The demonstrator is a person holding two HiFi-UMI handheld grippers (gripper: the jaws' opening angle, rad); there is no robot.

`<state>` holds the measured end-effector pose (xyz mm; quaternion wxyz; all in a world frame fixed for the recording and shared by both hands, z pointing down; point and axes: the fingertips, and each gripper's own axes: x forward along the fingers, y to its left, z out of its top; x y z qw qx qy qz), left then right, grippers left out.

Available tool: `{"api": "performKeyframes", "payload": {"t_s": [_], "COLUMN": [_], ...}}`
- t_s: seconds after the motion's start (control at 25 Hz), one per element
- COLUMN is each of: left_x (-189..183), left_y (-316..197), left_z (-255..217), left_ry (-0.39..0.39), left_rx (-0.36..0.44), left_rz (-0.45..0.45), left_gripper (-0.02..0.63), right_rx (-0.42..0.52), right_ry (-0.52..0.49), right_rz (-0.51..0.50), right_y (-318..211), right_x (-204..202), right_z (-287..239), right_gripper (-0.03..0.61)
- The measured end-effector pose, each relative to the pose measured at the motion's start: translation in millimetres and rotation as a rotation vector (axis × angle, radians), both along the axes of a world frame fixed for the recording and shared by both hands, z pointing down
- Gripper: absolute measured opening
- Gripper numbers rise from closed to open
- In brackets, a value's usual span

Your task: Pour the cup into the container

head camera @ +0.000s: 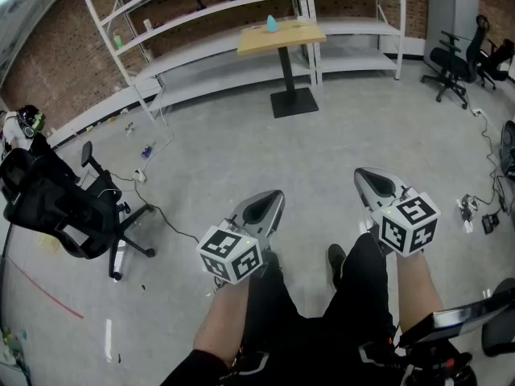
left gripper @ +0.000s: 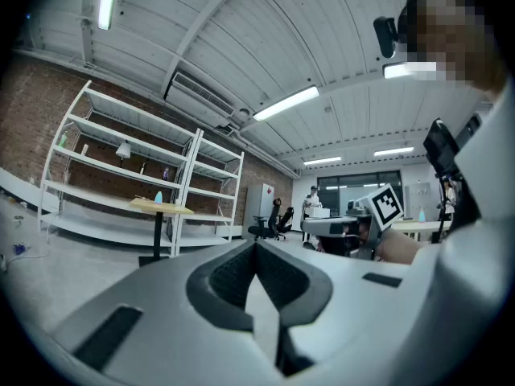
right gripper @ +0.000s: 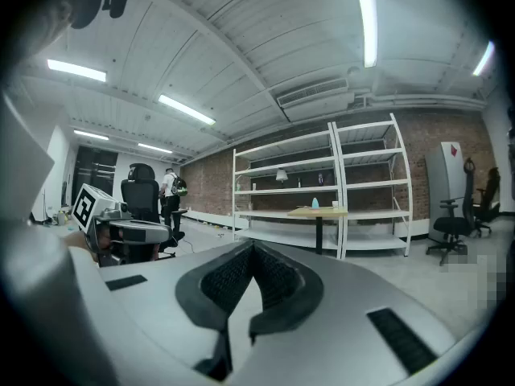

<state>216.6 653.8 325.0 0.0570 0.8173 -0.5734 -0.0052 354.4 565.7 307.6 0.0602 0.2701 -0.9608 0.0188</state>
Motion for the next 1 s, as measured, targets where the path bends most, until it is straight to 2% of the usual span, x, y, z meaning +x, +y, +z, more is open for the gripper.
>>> {"api": "performKeyframes", "payload": {"t_s": [1.0], "left_x": [0.3], "left_y": [-7.2], "left_z": [-3.2], "left_ry": [-0.005], "left_rx": [0.008], "left_rz": [-0.001], "left_gripper": [0.002], "right_rx": [0.000], "right_ry": [-0.011], "right_rz": [0.011], "right_y": [-10.5], "right_x": [2.1], "right_z": [0.2], "right_gripper": [0.000]}}
